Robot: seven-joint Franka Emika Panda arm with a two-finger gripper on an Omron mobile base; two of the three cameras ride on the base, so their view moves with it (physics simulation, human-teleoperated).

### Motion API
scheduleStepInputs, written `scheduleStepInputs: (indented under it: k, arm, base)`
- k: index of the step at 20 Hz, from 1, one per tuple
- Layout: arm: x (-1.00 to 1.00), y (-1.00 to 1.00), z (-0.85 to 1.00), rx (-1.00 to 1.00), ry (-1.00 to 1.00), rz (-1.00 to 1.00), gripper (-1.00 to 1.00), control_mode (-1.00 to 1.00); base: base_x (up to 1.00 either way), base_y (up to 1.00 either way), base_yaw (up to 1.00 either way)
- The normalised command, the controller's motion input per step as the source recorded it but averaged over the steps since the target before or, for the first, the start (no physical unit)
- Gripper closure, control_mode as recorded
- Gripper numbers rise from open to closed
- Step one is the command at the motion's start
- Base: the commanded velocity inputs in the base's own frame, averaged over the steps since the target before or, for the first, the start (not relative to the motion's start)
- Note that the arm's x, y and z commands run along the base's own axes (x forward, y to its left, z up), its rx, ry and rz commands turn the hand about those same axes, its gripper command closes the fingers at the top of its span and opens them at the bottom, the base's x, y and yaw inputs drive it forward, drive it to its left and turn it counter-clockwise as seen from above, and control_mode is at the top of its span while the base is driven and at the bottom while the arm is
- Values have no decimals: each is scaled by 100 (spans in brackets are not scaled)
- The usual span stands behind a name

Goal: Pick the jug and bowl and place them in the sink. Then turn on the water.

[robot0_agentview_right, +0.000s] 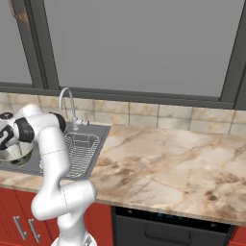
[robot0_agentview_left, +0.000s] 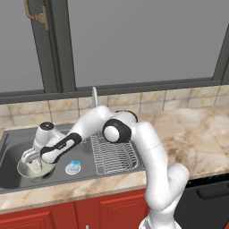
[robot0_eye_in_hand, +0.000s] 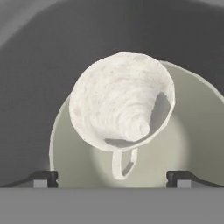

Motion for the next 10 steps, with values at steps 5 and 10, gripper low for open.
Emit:
scheduleStepInputs:
  k: [5, 10]
  arm:
    - [-11, -12, 43, 0, 0, -5, -100, -100]
    - [-7, -30, 35, 0, -1, -5, -100, -100]
  base:
    - [0, 0, 0]
    - [0, 0, 0]
